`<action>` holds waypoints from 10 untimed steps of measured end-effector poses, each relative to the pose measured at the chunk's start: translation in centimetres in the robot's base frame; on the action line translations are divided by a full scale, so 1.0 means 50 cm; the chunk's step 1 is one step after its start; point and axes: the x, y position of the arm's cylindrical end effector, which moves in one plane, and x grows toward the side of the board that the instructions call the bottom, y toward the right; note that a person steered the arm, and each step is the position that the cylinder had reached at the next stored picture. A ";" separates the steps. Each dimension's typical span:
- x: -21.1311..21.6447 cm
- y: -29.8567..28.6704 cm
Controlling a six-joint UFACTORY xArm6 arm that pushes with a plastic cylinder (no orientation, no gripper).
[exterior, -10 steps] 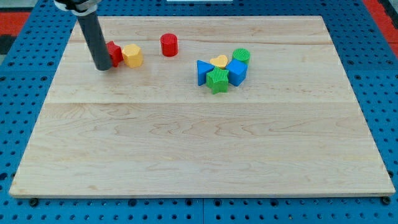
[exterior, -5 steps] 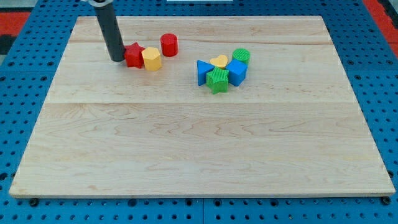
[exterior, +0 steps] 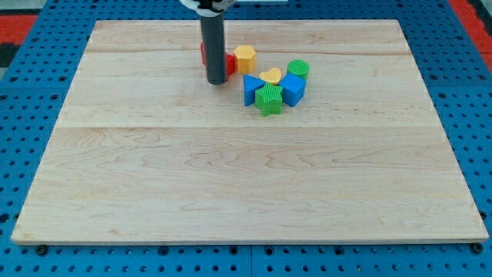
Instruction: Slide red star along with yellow hexagon towards group of blocks
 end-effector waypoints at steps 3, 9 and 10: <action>-0.037 -0.037; -0.151 0.095; -0.197 0.110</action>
